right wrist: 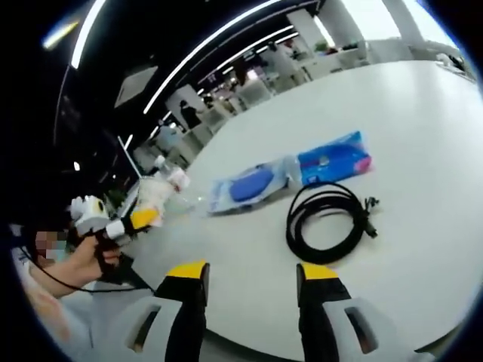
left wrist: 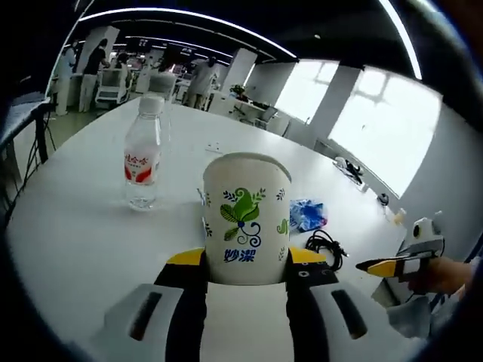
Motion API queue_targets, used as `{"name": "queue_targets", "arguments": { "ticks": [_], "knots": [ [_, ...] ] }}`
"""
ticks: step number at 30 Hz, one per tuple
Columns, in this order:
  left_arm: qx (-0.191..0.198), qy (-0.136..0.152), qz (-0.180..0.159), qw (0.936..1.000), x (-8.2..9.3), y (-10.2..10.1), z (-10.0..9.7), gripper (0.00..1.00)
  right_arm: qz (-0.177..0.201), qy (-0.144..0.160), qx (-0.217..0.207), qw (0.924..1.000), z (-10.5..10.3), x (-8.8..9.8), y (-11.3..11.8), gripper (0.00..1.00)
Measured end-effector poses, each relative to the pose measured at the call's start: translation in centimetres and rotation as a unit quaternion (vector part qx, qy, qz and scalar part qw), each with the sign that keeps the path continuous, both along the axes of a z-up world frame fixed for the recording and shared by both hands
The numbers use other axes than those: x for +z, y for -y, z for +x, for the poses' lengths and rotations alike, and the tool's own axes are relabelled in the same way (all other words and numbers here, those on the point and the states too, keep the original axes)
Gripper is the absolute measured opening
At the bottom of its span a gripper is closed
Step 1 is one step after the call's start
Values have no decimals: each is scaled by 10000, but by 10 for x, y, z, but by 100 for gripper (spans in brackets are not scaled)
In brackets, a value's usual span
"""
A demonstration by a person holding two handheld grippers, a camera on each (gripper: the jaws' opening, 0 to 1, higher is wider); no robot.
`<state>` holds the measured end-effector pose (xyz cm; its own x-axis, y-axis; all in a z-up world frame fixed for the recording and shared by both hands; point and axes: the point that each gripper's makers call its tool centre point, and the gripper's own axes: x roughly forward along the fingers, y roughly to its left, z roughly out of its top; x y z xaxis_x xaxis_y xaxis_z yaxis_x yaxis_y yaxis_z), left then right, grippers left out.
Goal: Arrange the tabletop items into an orderly group along one side of the table until the central work area is clear of visible clutter.
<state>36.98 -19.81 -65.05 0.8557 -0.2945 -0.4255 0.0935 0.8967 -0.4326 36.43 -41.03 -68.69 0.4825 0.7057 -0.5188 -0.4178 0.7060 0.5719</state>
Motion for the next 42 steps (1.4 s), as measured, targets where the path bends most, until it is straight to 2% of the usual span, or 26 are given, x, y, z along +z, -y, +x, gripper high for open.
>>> {"name": "queue_targets", "arguments": {
  "ticks": [2,7,9,12,18,21,24,27,29,33,34,35,37,40,42],
  "knots": [
    [-81,128,-249,9996,7,8,0,39,139,-41,-8,9999,-1,3,-5,48],
    [-367,348,-441,9977,17,22,-2,39,674,-103,120,9976,-4,24,-32,50],
    [-688,512,-626,9943,24,35,-4,39,837,-97,196,9963,-5,32,-41,50],
    [-895,663,-696,9913,29,44,-7,39,1171,-77,374,9924,-9,49,-60,52],
    [-1300,915,-941,9828,43,64,-13,39,1570,-19,702,9851,-14,72,-85,57],
    [-1800,1031,-1034,9728,47,83,-22,39,1848,13,809,9794,-14,85,-96,57],
    [-2103,1016,-1087,9662,43,96,-30,39,1993,-14,895,9758,-15,90,-103,57],
    [-2233,980,-1200,9623,41,105,-34,39,2106,43,1028,9721,-18,95,-108,57],
    [-2403,977,-1333,9565,43,114,-39,39,2149,63,1121,9702,-21,97,-111,57],
    [-2679,950,-1475,9473,45,126,-47,39,2420,154,1399,9600,-27,108,-120,58],
    [-2728,950,-1559,9446,46,129,-49,39,2503,191,1474,9567,-29,112,-122,58],
    [-2831,945,-1786,9376,51,134,-53,39,2564,220,1509,9545,-30,115,-123,59],
    [-2821,967,-2181,9292,59,137,-55,39,2688,229,1573,9500,-32,119,-125,61],
    [-2739,977,-2493,9237,64,135,-54,39,2844,250,1667,9438,-36,126,-126,63],
    [-2734,995,-2574,9214,66,134,-55,39,2873,242,1736,9417,-38,128,-125,59]
  ]
}}
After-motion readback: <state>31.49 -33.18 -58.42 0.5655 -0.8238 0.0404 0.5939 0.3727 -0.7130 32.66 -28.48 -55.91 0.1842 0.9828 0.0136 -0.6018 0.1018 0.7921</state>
